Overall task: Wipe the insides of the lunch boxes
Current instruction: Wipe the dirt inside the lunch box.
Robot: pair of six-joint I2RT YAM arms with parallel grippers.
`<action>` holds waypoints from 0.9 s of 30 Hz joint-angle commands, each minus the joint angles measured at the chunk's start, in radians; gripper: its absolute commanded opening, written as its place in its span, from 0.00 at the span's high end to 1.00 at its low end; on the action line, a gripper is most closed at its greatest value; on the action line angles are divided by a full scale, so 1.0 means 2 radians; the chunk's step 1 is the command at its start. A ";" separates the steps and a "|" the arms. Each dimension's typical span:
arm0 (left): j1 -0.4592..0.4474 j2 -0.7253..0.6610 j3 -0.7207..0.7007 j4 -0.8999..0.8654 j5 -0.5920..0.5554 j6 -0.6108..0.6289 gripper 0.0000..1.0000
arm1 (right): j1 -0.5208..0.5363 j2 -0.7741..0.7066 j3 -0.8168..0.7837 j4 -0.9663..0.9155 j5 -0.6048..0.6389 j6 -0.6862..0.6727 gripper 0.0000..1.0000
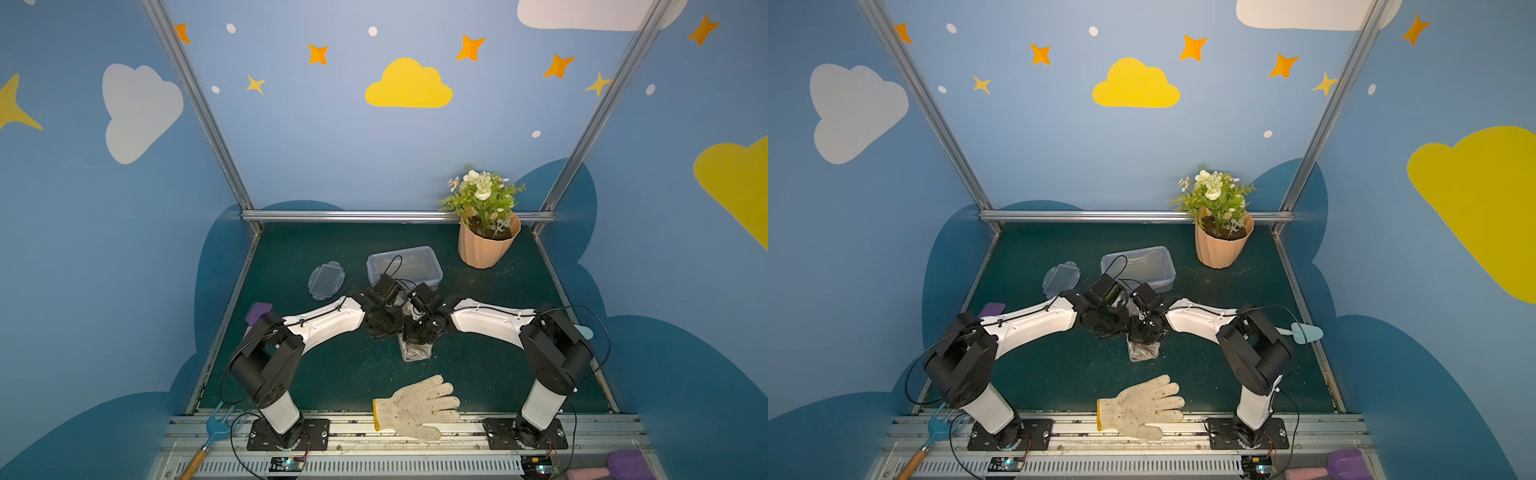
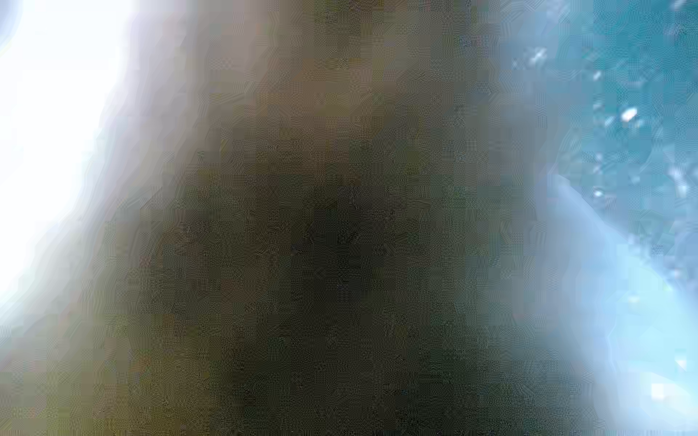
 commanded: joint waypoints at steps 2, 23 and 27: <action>-0.044 0.020 0.017 0.094 0.117 -0.020 0.96 | -0.022 0.015 0.002 0.193 -0.040 0.066 1.00; 0.015 -0.038 -0.041 0.135 0.021 -0.094 0.96 | 0.019 -0.050 0.000 -0.161 0.249 -0.080 1.00; 0.029 -0.043 -0.044 0.147 0.006 -0.106 0.96 | 0.041 -0.044 -0.015 -0.166 0.199 -0.079 1.00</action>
